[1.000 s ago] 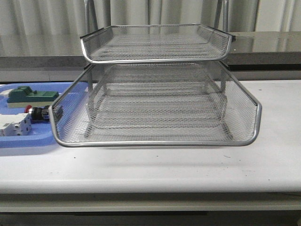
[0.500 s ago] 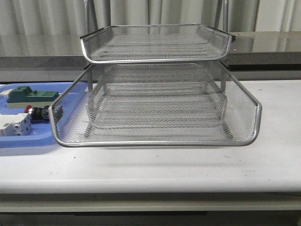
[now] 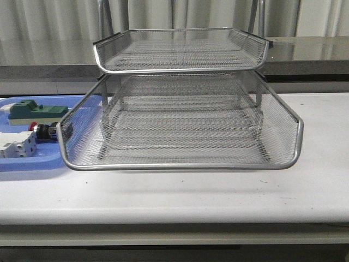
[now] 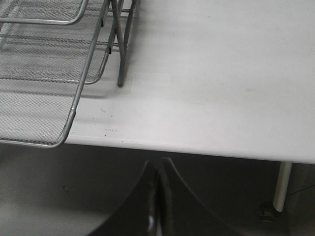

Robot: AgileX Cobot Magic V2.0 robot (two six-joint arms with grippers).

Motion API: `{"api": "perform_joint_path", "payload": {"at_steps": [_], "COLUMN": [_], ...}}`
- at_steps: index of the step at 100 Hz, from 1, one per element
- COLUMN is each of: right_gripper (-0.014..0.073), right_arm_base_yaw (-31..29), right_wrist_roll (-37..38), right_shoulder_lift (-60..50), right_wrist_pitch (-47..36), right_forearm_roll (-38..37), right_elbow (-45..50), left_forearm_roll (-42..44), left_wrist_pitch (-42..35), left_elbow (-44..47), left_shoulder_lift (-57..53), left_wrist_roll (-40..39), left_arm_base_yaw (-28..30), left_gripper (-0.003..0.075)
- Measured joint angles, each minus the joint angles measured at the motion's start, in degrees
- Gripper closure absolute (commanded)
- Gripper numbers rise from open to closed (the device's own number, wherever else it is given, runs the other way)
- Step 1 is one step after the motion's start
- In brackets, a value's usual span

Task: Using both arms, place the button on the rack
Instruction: 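Release the tier and withdraw the right gripper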

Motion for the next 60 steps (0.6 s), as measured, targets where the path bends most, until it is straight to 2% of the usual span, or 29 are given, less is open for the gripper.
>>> {"api": "perform_joint_path", "payload": {"at_steps": [27,41,60], "right_gripper": [0.0663,0.0663,0.0663], "right_arm_base_yaw": [0.0,0.0,0.0], "right_wrist_roll": [0.0,0.0,0.0], "right_shoulder_lift": [0.0,0.0,0.0], "right_wrist_pitch": [0.0,0.0,0.0], "right_forearm_roll": [0.0,0.0,0.0], "right_elbow": [0.0,0.0,0.0], "left_forearm_roll": [0.0,-0.17,-6.13], "left_wrist_pitch": [-0.89,-4.8,-2.68], "left_elbow": [0.0,0.0,-2.06], "left_shoulder_lift": [0.0,0.0,0.0], "left_wrist_roll": [0.0,0.0,0.0], "left_arm_base_yaw": [0.0,0.0,0.0], "left_gripper": [0.074,0.074,0.074]}}
